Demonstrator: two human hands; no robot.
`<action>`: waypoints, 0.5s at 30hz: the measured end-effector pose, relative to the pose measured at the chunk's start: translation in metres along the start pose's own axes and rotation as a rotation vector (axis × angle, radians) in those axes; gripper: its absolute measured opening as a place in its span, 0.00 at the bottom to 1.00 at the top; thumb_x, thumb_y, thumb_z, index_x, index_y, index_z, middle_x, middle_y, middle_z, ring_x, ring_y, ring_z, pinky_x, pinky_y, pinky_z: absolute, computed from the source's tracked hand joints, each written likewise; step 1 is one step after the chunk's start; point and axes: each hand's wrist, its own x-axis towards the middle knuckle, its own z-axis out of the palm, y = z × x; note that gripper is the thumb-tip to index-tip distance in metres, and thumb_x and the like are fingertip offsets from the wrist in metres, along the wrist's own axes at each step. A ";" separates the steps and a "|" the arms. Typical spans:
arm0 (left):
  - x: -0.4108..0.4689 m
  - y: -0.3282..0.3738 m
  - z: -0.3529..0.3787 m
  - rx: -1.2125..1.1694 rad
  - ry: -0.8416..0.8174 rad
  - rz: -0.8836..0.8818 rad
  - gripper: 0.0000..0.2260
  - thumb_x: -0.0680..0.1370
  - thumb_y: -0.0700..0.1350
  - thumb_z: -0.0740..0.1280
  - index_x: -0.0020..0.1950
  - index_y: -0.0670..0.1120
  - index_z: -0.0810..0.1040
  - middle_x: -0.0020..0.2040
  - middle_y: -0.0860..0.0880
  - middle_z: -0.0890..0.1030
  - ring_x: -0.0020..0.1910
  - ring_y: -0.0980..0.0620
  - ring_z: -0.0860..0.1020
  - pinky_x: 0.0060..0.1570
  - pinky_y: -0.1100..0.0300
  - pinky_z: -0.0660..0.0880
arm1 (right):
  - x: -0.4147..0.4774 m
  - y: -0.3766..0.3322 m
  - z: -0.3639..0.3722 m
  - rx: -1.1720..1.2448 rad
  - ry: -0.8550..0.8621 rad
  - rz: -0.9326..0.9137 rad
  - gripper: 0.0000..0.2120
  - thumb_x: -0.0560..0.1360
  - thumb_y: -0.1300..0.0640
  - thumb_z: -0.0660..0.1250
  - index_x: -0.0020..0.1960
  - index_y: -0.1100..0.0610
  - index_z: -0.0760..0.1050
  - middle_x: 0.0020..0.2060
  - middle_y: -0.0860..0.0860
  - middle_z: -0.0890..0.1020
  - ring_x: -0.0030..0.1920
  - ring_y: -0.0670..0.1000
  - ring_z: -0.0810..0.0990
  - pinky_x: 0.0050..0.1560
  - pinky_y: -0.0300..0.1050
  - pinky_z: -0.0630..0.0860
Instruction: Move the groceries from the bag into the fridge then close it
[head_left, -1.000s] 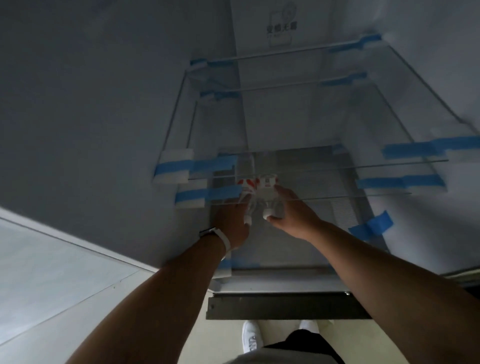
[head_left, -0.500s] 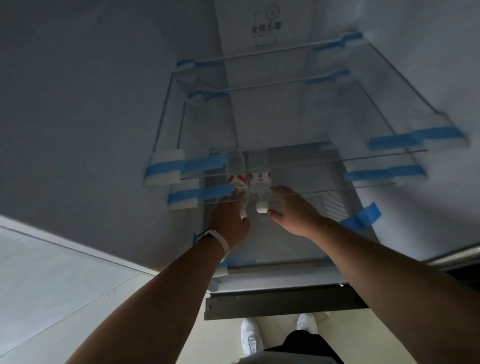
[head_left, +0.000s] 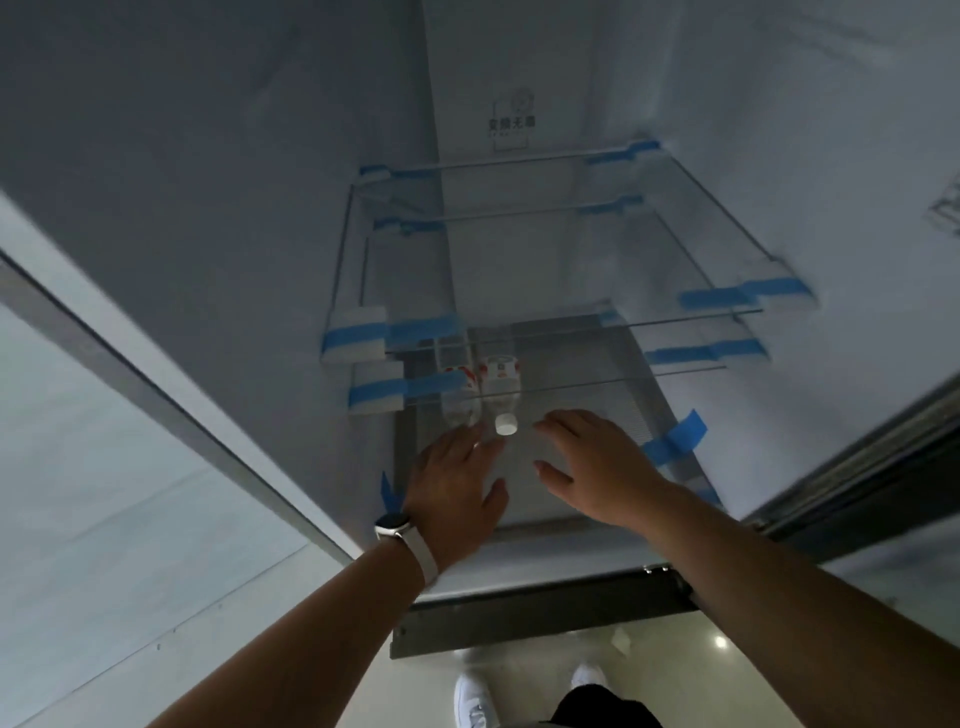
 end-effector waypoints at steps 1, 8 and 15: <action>-0.005 0.002 -0.003 0.006 -0.014 -0.001 0.23 0.77 0.52 0.65 0.71 0.51 0.70 0.73 0.47 0.70 0.73 0.44 0.65 0.71 0.43 0.64 | -0.005 -0.004 -0.003 -0.012 0.004 -0.012 0.25 0.80 0.42 0.58 0.73 0.53 0.65 0.70 0.51 0.70 0.70 0.51 0.67 0.70 0.49 0.65; -0.044 0.023 -0.027 0.157 0.052 -0.117 0.22 0.76 0.53 0.63 0.71 0.54 0.69 0.71 0.50 0.72 0.70 0.46 0.69 0.67 0.48 0.66 | -0.029 -0.026 -0.016 -0.045 0.012 -0.142 0.25 0.79 0.41 0.56 0.72 0.52 0.66 0.68 0.50 0.71 0.69 0.50 0.68 0.69 0.48 0.64; -0.112 0.061 -0.053 0.222 0.052 -0.291 0.23 0.77 0.56 0.63 0.72 0.55 0.69 0.74 0.51 0.69 0.73 0.47 0.65 0.72 0.49 0.63 | -0.063 -0.042 -0.031 -0.035 0.020 -0.315 0.27 0.79 0.41 0.53 0.72 0.54 0.67 0.68 0.51 0.72 0.68 0.52 0.69 0.68 0.50 0.67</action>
